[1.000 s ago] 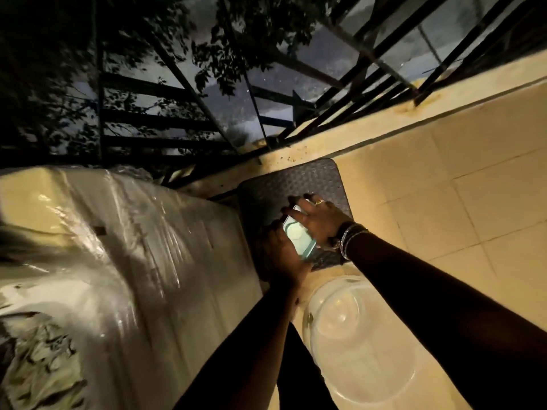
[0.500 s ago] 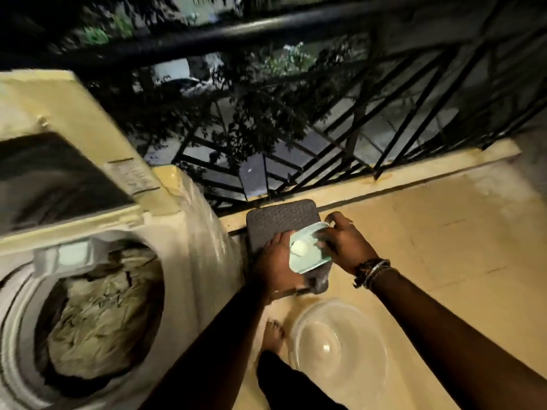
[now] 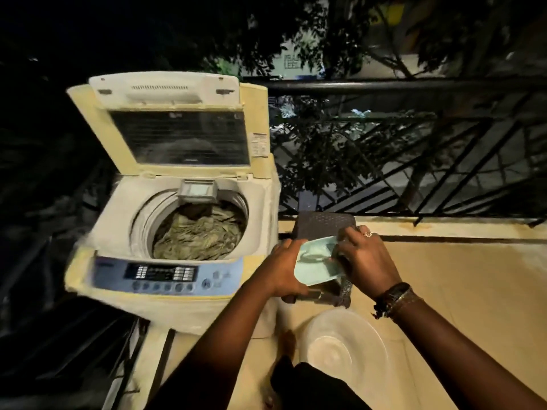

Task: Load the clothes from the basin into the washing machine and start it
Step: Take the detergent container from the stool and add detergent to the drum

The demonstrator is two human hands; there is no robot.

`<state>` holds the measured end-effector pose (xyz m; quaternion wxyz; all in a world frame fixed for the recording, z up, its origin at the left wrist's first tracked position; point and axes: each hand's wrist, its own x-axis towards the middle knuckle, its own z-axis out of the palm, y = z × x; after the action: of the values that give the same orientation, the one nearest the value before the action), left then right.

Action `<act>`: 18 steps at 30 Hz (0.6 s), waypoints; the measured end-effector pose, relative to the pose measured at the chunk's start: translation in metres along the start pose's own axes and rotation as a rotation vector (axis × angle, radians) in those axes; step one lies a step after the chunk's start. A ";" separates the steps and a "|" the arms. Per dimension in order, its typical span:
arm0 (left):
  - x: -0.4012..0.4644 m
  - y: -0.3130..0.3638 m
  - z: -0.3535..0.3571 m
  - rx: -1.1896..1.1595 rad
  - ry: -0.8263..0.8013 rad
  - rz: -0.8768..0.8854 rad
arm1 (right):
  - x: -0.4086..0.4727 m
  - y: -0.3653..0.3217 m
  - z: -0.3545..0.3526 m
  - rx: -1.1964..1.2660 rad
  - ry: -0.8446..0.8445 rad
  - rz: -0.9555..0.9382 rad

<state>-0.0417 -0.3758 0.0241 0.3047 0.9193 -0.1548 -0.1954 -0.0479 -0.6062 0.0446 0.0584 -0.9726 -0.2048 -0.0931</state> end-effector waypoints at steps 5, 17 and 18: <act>-0.028 -0.008 -0.019 0.030 0.064 0.020 | 0.007 -0.030 -0.021 -0.096 0.045 -0.197; -0.022 -0.050 -0.092 0.104 0.220 0.010 | 0.075 -0.051 -0.017 -0.013 0.114 -0.282; -0.019 -0.055 -0.096 0.106 0.223 0.012 | 0.080 -0.054 -0.017 0.011 0.110 -0.288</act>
<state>-0.0058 -0.2779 0.0661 0.2719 0.9492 -0.1356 -0.0816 -0.0010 -0.5286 0.0814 0.0611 -0.9262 -0.3393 -0.1525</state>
